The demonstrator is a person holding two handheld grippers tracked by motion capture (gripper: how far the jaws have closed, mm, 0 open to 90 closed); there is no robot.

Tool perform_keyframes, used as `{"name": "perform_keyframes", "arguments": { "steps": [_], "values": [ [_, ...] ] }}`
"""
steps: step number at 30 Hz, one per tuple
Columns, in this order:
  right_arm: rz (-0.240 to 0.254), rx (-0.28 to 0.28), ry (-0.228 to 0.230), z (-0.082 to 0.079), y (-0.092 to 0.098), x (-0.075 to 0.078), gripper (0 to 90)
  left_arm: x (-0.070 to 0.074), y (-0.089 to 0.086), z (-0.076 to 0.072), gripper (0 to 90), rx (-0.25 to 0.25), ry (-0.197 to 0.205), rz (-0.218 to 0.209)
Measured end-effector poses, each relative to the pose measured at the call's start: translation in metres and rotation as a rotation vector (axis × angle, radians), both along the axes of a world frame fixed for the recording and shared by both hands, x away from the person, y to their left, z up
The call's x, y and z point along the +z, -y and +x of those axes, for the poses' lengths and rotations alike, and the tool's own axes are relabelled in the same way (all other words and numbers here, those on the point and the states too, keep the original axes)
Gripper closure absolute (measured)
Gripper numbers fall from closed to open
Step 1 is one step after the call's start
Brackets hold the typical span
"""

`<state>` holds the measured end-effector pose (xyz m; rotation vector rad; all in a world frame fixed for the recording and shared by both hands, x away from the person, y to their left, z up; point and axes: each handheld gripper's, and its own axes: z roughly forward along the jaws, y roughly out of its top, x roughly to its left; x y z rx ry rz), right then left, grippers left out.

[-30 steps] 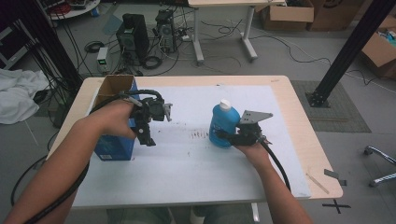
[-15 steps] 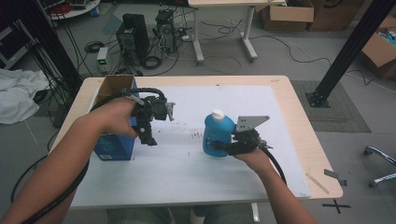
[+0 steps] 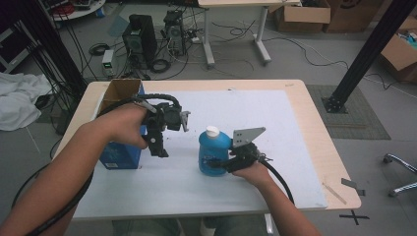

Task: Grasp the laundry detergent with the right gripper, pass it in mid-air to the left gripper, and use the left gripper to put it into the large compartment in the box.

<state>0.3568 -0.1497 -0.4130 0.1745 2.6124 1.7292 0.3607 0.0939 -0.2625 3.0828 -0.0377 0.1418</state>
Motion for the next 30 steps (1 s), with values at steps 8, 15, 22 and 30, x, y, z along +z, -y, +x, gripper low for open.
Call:
{"name": "perform_keyframes", "arguments": {
  "steps": [8, 15, 22, 30],
  "values": [
    [-0.014, 0.051, 0.010, -0.004, -0.023, -0.003, 43.8, 0.004, 0.009, -0.006, 0.1, -0.015, -0.011, 0.000],
    [-0.013, 0.093, 0.019, -0.005, -0.050, 0.000, 44.1, 0.008, 0.016, -0.014, 0.1, -0.029, -0.020, -0.005],
    [-0.010, 0.134, 0.020, -0.007, -0.074, 0.003, 44.2, 0.011, 0.019, -0.021, 0.1, -0.037, -0.029, -0.005],
    [-0.001, 0.150, 0.020, -0.007, -0.089, 0.003, 44.1, 0.008, 0.020, -0.025, 0.1, -0.032, -0.041, 0.005]
  ]
}}
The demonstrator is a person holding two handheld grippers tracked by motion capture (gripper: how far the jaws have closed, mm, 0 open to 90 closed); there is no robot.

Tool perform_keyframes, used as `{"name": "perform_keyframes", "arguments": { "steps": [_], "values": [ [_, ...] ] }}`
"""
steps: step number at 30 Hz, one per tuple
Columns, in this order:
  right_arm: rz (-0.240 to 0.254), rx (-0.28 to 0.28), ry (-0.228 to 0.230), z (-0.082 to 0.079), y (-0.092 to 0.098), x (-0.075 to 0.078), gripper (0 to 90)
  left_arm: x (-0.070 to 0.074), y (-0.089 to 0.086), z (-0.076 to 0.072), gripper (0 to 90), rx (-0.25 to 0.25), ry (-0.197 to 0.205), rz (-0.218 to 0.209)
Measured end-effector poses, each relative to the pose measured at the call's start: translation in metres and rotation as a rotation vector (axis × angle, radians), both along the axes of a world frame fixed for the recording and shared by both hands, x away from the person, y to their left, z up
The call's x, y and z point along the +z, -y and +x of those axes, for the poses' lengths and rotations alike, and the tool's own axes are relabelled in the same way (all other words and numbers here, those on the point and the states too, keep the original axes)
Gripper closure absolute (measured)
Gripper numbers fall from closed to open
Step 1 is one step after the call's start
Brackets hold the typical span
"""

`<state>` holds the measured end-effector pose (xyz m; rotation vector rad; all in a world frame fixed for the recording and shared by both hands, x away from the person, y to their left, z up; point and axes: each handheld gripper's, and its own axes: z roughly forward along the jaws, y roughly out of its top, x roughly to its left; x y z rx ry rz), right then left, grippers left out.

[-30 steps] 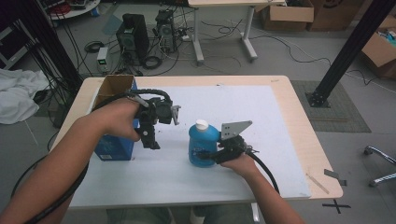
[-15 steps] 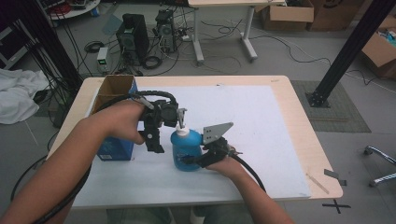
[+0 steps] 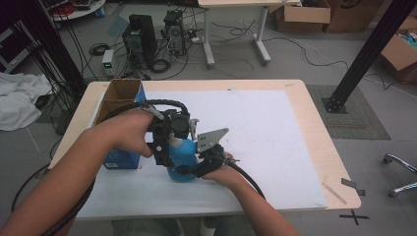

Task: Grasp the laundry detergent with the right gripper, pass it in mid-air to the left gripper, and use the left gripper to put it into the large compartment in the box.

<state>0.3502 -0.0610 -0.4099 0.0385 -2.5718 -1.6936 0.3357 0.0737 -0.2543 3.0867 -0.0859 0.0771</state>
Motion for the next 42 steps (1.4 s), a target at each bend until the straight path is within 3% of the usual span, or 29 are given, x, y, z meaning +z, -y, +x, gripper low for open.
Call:
{"name": "perform_keyframes", "arguments": {
  "steps": [13, 16, 22, 42],
  "values": [
    [0.005, 0.017, -0.006, -0.004, -0.011, 0.004, 44.2, -0.009, 0.006, -0.002, 0.5, 0.015, -0.020, 0.049],
    [0.019, 0.032, 0.014, -0.003, -0.014, 0.005, 44.2, -0.011, 0.007, -0.002, 0.7, 0.017, -0.017, 0.056],
    [0.021, 0.033, 0.012, -0.004, -0.016, 0.006, 44.2, -0.011, 0.006, -0.003, 1.2, 0.014, 0.001, 0.055],
    [0.012, 0.024, -0.003, -0.004, -0.018, 0.005, 44.4, -0.014, 0.007, -0.004, 15.8, 0.008, 0.020, 0.078]
  ]
}}
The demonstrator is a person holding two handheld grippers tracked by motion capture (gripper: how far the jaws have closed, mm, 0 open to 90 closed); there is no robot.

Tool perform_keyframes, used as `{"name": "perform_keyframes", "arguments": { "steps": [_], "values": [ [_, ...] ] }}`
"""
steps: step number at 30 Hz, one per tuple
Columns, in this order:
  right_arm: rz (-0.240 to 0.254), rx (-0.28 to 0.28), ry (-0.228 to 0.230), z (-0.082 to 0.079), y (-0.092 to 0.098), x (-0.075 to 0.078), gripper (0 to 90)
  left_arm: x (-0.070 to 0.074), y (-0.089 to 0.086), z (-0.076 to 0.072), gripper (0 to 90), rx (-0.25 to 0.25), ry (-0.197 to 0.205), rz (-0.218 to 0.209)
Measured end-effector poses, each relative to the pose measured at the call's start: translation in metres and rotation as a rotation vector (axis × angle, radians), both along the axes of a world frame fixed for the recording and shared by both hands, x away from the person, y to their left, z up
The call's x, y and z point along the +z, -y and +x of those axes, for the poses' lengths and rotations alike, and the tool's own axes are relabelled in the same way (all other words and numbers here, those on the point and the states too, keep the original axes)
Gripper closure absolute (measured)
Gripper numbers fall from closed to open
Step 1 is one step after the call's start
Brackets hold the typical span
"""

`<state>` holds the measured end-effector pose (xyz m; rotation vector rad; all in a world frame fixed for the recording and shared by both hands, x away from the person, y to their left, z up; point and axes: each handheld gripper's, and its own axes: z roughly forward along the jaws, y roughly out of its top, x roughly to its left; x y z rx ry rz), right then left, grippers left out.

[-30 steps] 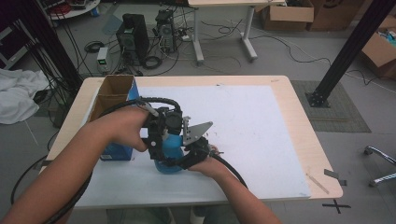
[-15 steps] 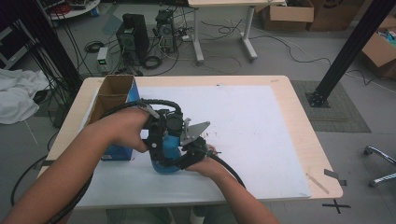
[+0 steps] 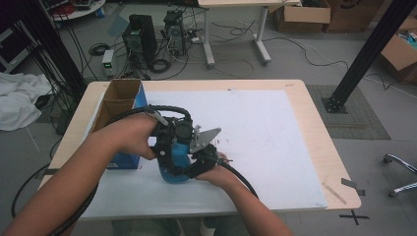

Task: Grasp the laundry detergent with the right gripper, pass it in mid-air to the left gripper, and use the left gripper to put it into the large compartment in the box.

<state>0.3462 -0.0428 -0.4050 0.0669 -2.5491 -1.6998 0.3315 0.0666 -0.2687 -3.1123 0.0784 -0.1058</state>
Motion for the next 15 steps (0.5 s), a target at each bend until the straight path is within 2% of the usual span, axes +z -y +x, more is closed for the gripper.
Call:
{"name": "perform_keyframes", "arguments": {
  "steps": [8, 9, 14, 15],
  "values": [
    [0.005, -0.003, -0.011, -0.0009, 0.0007, 0.0002, 44.7, 0.0015, 0.0015, -0.0008, 18.4, 0.001, 0.011, 0.018],
    [0.017, 0.000, 0.007, 0.0000, 0.0003, 0.0004, 44.8, 0.0017, 0.0018, -0.0009, 19.1, 0.003, 0.013, 0.023],
    [0.007, -0.006, -0.009, -0.0020, 0.0020, 0.0018, 44.9, 0.0041, 0.0032, 0.0000, 24.0, 0.006, 0.011, 0.034],
    [0.015, -0.003, 0.004, -0.0012, 0.0016, 0.0018, 44.9, 0.0044, 0.0036, -0.0002, 24.0, 0.006, 0.009, 0.033]
  ]
}}
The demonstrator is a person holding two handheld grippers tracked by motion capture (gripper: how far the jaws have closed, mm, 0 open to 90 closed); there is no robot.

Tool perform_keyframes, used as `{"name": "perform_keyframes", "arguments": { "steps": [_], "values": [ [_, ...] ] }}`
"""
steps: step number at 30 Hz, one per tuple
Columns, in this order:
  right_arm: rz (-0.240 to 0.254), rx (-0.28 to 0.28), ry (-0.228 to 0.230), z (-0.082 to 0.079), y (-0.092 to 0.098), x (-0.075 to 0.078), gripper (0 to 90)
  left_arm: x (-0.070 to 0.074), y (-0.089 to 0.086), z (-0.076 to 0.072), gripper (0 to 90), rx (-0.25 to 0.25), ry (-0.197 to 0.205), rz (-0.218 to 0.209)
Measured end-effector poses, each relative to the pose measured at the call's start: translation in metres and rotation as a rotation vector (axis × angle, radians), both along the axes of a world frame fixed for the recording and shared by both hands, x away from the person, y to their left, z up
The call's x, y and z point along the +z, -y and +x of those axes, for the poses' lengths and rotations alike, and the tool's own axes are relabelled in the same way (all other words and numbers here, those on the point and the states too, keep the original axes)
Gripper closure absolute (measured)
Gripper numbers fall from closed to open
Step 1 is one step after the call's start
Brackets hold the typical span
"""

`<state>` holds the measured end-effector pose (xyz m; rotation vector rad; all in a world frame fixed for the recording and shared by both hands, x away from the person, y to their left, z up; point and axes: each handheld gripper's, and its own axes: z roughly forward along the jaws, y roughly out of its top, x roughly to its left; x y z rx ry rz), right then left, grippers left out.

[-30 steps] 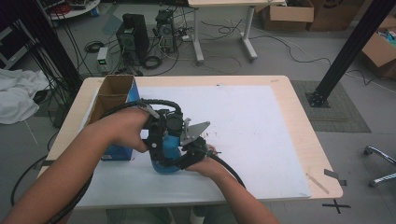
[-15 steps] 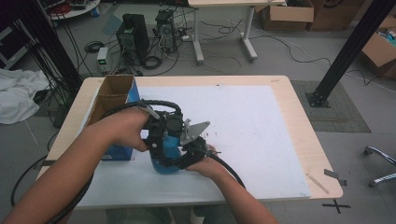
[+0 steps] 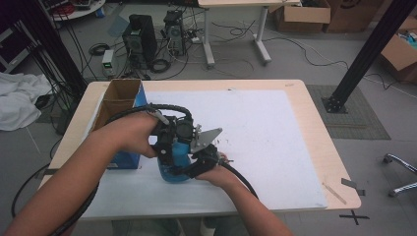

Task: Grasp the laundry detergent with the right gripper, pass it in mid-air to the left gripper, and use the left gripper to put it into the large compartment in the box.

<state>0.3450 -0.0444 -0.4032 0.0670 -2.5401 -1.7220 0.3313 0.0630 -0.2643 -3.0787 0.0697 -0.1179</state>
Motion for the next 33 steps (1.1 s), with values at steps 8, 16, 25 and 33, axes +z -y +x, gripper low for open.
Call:
{"name": "perform_keyframes", "arguments": {
  "steps": [8, 16, 25, 33],
  "values": [
    [0.007, -0.002, 0.013, 0.0002, 0.0010, 0.0002, 45.0, -0.0001, 0.0014, -0.0003, 26.8, 0.001, -0.006, 0.012],
    [0.008, -0.002, -0.001, -0.0003, 0.0008, -0.0001, 45.1, -0.0002, 0.0011, -0.0003, 28.3, 0.004, -0.007, 0.003],
    [0.010, -0.001, 0.001, 0.0001, 0.0003, 0.0000, 45.1, 0.0003, 0.0017, -0.0005, 34.1, 0.003, -0.018, 0.014],
    [0.016, 0.010, 0.002, 0.0001, -0.0003, 0.0002, 44.7, 0.0016, 0.0031, 0.0007, 37.8, 0.052, -0.037, 0.024]
  ]
}}
